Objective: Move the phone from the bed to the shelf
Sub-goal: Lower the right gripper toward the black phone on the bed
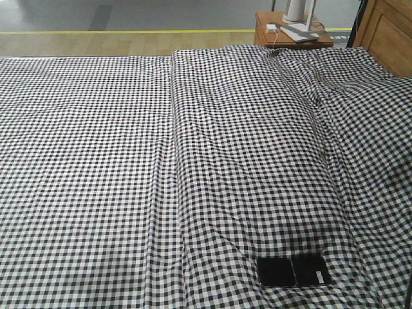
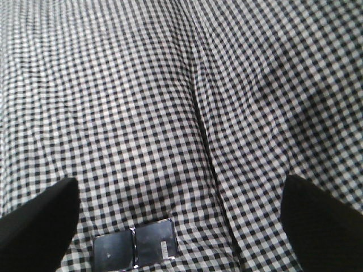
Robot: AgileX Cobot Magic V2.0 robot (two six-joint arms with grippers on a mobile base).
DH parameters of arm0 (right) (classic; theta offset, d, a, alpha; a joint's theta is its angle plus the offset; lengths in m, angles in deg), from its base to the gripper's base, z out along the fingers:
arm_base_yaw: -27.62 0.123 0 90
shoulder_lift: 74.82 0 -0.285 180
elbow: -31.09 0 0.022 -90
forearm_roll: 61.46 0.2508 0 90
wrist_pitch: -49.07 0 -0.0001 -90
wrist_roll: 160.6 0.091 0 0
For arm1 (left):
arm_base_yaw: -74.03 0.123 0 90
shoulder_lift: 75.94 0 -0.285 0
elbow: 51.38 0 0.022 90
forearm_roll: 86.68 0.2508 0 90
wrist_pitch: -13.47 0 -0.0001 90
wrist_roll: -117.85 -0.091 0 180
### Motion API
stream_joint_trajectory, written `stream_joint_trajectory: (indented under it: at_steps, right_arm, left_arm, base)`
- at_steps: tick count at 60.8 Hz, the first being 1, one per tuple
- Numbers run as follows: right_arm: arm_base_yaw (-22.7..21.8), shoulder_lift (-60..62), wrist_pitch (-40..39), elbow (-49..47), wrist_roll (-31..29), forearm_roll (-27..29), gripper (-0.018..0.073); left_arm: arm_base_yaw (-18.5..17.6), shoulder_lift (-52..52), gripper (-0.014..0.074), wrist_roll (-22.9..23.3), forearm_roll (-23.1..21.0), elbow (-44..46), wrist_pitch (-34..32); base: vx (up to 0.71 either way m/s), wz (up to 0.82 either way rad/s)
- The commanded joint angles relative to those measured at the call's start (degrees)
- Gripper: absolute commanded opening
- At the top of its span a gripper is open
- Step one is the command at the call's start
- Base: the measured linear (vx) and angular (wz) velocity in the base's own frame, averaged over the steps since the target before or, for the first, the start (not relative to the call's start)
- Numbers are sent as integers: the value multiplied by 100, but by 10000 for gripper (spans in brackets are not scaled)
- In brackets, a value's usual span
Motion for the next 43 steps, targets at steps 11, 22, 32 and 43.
stream_joint_trajectory:
  at_steps: [11,22,32,43]
  right_arm:
    - [-960,-1349,-187,-265,-2233,1949,661]
    - [-1388,-2536,18,-265,-3764,3202,654]
    - [-1510,-3618,203,-265,-4987,3948,650]
    - [-1504,-4716,541,-272,-5841,4640,644]
  left_arm:
    - [7,72,1,33,-52,127,-412]
    - [7,72,1,33,-52,127,-412]
    - [7,72,1,33,-52,127,-412]
    - [7,72,1,33,-52,127,-412]
  base:
    - [0,0]
    - [0,0]
    - [0,0]
    - [0,1]
